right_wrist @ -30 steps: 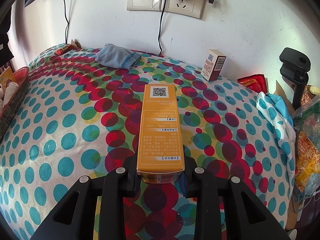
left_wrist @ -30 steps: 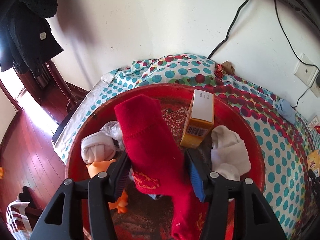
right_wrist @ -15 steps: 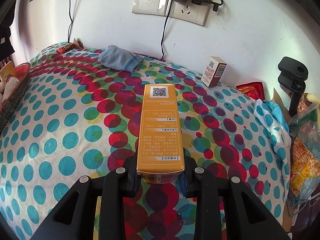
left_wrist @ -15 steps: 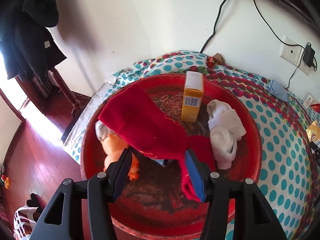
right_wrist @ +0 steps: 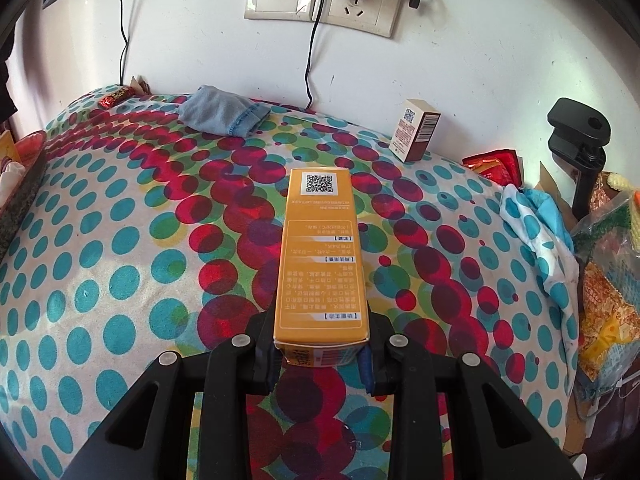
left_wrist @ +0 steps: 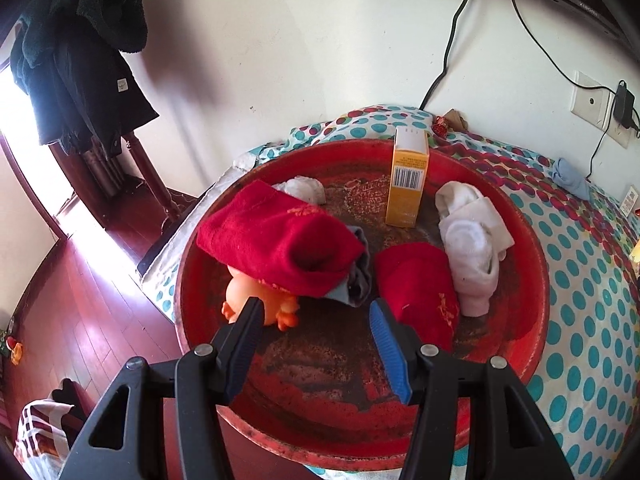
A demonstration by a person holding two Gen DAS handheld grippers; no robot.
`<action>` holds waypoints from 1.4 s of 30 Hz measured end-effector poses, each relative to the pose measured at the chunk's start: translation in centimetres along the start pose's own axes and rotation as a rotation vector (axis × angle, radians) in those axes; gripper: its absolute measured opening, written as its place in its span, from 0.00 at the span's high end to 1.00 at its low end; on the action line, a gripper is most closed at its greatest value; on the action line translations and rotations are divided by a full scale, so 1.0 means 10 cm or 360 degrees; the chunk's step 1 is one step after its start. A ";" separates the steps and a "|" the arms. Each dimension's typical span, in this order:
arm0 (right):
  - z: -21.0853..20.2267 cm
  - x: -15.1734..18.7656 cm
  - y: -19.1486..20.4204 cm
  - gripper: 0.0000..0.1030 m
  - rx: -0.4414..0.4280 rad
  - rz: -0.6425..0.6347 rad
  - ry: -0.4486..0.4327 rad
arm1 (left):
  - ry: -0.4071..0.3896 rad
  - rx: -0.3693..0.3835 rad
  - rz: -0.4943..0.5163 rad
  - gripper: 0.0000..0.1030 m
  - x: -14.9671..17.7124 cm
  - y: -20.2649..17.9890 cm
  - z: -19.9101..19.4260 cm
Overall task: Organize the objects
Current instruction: 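Carry the tall orange box into the red tray and release it with the right tool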
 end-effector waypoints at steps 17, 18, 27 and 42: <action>-0.35 0.00 0.34 0.73 -0.0115 0.0077 -0.0041 | -0.0061 0.0082 -0.0033 0.45 0.12 0.07 -0.01; -0.40 -0.01 0.39 0.73 -0.0134 0.0066 -0.0052 | -0.0060 0.0088 -0.0034 0.45 0.12 0.07 -0.01; -0.80 -0.02 1.12 0.73 -0.0371 -0.0098 -0.0117 | -0.0058 0.0119 -0.0068 0.45 0.11 0.11 -0.02; -1.32 -0.14 2.52 0.73 -0.0633 -0.0456 -0.0193 | -0.0046 0.0120 -0.0142 0.45 0.09 0.28 0.00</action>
Point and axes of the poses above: each gripper's, at about its wrist camera, not at the fingertips, and z roughly the way its jaws point, y to its left, x to its underside, the point moved 1 cm from there along z, roughly the way its jaws point, and after that the axes turned 12 degrees about y, right-handed, at the moved point
